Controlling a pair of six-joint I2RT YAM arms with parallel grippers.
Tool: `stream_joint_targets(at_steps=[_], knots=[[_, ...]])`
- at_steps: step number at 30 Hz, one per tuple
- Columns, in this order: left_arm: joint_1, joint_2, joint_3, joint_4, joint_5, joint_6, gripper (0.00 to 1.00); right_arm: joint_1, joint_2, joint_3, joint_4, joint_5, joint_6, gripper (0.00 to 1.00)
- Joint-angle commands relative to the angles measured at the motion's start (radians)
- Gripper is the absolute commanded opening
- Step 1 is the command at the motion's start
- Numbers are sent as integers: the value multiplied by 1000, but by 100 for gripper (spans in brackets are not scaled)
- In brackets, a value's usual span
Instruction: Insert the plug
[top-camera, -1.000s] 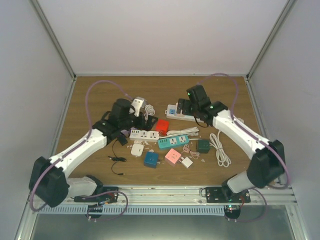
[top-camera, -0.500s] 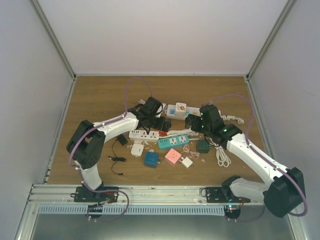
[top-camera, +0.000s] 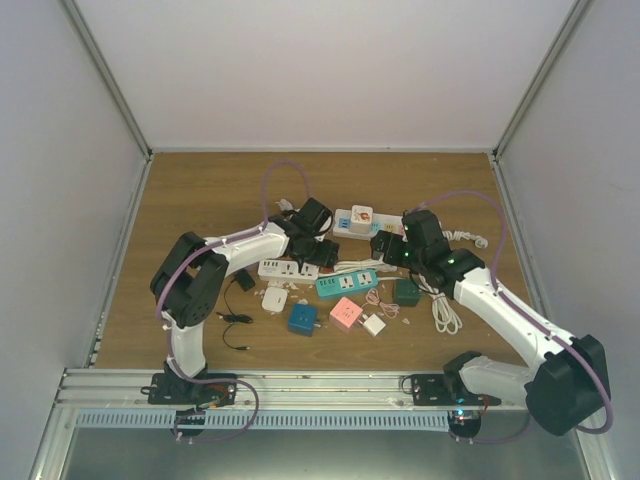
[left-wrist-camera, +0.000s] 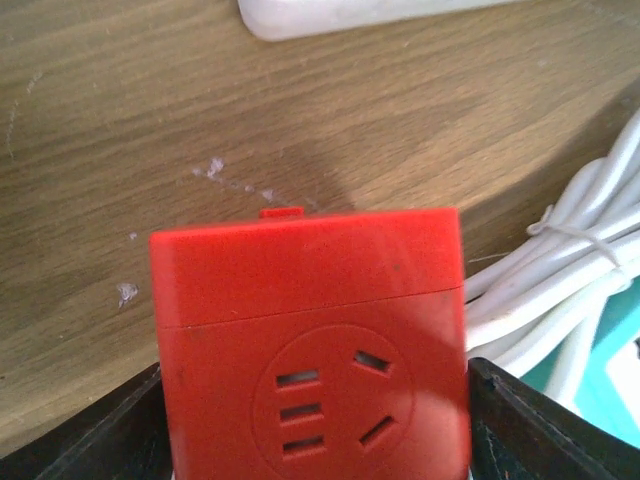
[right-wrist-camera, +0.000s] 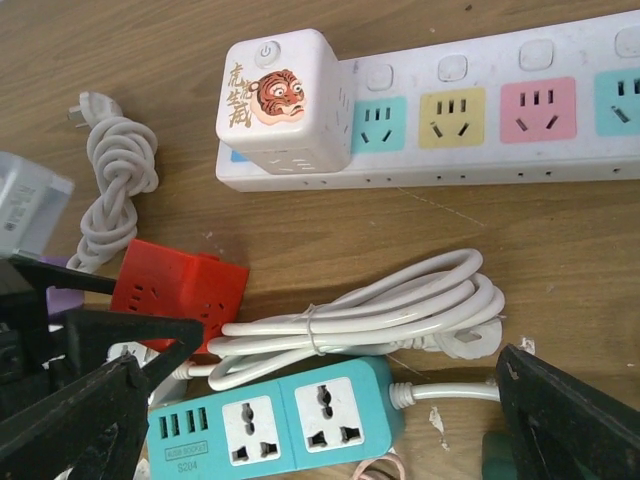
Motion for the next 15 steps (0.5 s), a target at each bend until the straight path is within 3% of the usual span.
stream_joint_targets(at_steps=[1,6,15], knots=[[-26,35,20,-15,-22,-8,73,-10,-1,8,-10,-31,2,94],[-32,17,6,4,-44,16,53,-11,-20,22,-31,-55,15,92],[-104,-229,-144,282,-140,149,52,-12,-77,44,-58,-182,39,92]])
